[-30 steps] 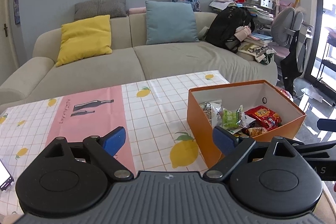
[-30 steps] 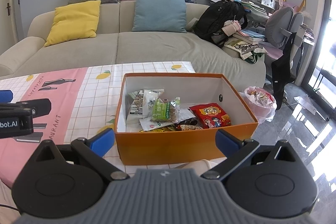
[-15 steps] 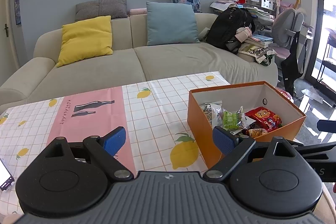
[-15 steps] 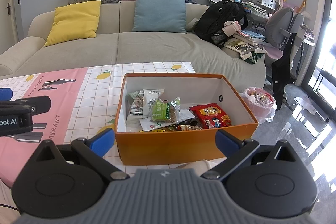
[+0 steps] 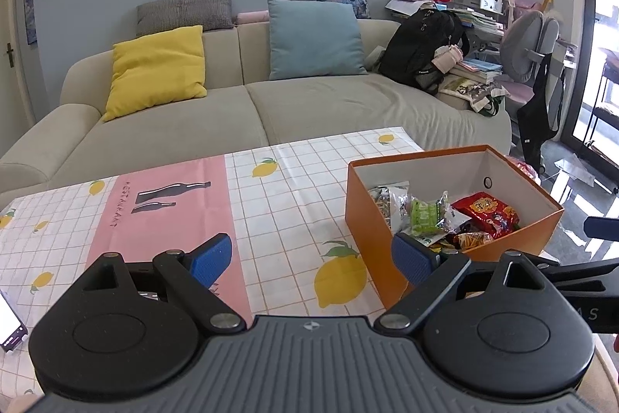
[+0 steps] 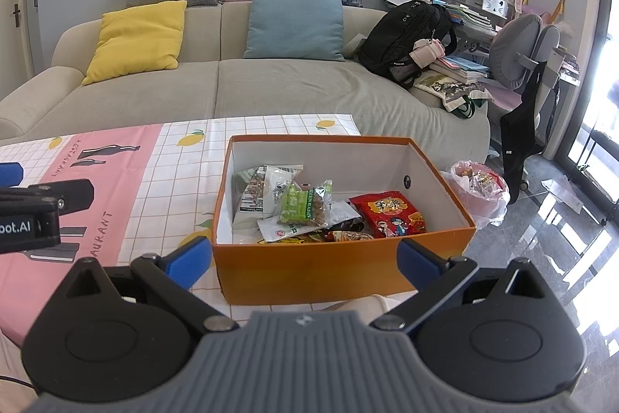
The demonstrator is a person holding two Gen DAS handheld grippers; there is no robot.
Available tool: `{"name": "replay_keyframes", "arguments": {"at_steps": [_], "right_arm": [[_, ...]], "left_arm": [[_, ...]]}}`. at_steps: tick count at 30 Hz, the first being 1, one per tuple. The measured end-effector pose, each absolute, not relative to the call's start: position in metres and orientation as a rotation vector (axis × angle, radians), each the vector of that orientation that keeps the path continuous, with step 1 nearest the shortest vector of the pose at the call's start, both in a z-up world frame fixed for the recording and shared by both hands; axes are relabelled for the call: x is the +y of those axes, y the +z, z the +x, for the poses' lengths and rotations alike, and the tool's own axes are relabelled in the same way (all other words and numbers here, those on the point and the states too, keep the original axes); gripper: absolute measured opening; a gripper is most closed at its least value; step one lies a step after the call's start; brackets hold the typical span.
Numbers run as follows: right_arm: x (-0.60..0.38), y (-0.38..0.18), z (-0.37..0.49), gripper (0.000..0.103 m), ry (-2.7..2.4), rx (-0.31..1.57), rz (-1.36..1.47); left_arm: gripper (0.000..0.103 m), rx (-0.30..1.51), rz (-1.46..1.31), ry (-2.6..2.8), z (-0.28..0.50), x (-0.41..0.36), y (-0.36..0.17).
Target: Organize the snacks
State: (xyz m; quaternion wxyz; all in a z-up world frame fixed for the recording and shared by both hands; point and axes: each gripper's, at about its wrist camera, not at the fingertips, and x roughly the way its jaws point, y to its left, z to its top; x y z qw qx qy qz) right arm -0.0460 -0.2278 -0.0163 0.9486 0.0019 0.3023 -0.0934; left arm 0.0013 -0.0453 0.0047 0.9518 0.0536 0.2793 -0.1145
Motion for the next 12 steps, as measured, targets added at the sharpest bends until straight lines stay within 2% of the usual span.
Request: {"name": "replay_keyframes", "arguments": {"at_steps": [12], "right_arm": [[-0.231,-0.0153,-0.0468,0.099,-0.184,0.617,0.0]], "left_arm": [[0.103,0.576,0.095,-0.226,0.0003,-0.0437,0.0033]]}}
